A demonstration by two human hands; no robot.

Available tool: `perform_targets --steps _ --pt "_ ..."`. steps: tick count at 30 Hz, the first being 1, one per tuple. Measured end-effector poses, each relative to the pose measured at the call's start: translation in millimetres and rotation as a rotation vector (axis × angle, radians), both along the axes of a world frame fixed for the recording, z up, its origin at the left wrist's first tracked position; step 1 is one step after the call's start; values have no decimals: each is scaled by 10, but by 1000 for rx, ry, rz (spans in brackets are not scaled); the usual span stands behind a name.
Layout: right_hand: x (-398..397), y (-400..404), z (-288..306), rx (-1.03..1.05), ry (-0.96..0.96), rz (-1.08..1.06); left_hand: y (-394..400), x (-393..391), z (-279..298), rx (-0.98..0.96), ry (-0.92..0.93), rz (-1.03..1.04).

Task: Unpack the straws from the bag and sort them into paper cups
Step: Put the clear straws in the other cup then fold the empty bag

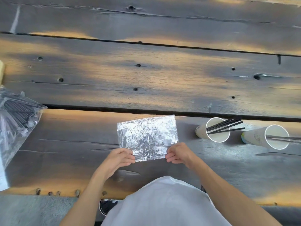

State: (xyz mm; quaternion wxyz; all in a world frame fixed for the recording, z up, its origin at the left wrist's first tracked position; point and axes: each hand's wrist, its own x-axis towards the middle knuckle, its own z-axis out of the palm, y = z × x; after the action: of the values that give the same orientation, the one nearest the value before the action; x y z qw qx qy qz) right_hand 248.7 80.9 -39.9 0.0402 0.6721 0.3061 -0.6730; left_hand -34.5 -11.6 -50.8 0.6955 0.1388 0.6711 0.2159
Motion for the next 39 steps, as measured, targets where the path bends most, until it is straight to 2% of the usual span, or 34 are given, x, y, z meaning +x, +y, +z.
perform_targets --steps 3,7,12,15,18,21,25,28,32,35,37,39 --pt "149 55 -7 2 -78 -105 -69 -159 -29 -8 36 77" --pt "84 88 36 35 -129 -111 39 -214 -4 10 109 71" --pt "-282 315 146 108 139 -163 545 -29 101 161 -129 238" --pt "-613 521 178 166 186 -158 868 144 111 171 -190 293" --pt "-816 666 158 103 266 -192 1056 231 90 130 -241 447" --pt "-766 770 119 91 205 -270 1082 130 55 100 -219 580" --pt "-487 877 40 167 108 -508 1007 -89 14 126 -184 638" --pt "-471 929 25 211 76 -569 988 -137 11 142 -152 706" --pt "-765 929 73 113 237 -488 989 -30 20 142 -103 718" --pt "-888 966 79 20 365 -534 1018 27 53 141 -66 745" --pt "-832 1037 77 22 371 -638 1035 46 86 122 -65 766" --pt "-685 1108 53 112 284 -663 1068 59 123 90 -63 825"
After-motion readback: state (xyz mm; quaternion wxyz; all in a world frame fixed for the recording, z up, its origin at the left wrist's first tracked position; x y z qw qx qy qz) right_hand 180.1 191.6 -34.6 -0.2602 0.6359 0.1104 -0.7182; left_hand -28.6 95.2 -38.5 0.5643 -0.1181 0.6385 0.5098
